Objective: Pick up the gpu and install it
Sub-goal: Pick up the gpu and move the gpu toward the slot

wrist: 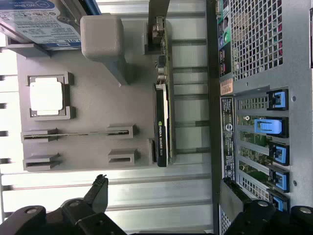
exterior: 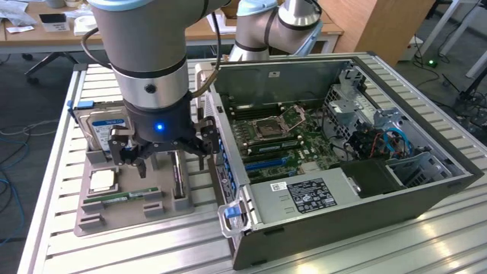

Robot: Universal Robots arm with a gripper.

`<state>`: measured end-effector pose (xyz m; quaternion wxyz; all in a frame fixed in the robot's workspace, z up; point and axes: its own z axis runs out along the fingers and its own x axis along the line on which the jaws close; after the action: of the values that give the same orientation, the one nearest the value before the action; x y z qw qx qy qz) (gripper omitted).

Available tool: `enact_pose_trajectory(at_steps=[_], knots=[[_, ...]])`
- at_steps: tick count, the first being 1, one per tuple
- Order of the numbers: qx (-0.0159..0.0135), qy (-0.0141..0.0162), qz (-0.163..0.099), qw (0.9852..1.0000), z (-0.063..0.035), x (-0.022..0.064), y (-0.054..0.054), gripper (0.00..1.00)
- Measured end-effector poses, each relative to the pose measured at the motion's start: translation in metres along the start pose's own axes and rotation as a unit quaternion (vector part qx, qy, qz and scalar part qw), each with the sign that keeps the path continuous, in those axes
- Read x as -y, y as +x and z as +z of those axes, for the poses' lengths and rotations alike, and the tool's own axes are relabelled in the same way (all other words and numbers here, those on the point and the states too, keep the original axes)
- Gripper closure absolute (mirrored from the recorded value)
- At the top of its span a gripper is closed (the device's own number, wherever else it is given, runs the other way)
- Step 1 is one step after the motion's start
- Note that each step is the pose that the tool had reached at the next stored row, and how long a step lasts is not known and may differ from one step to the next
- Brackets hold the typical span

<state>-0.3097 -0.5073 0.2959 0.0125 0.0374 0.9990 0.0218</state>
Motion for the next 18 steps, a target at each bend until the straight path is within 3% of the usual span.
enact_pose_trajectory(at_steps=[18], knots=[[0.0000, 0.0000, 0.000, 1.0000, 0.0001, -0.0016, 0.0002, 0.01]])
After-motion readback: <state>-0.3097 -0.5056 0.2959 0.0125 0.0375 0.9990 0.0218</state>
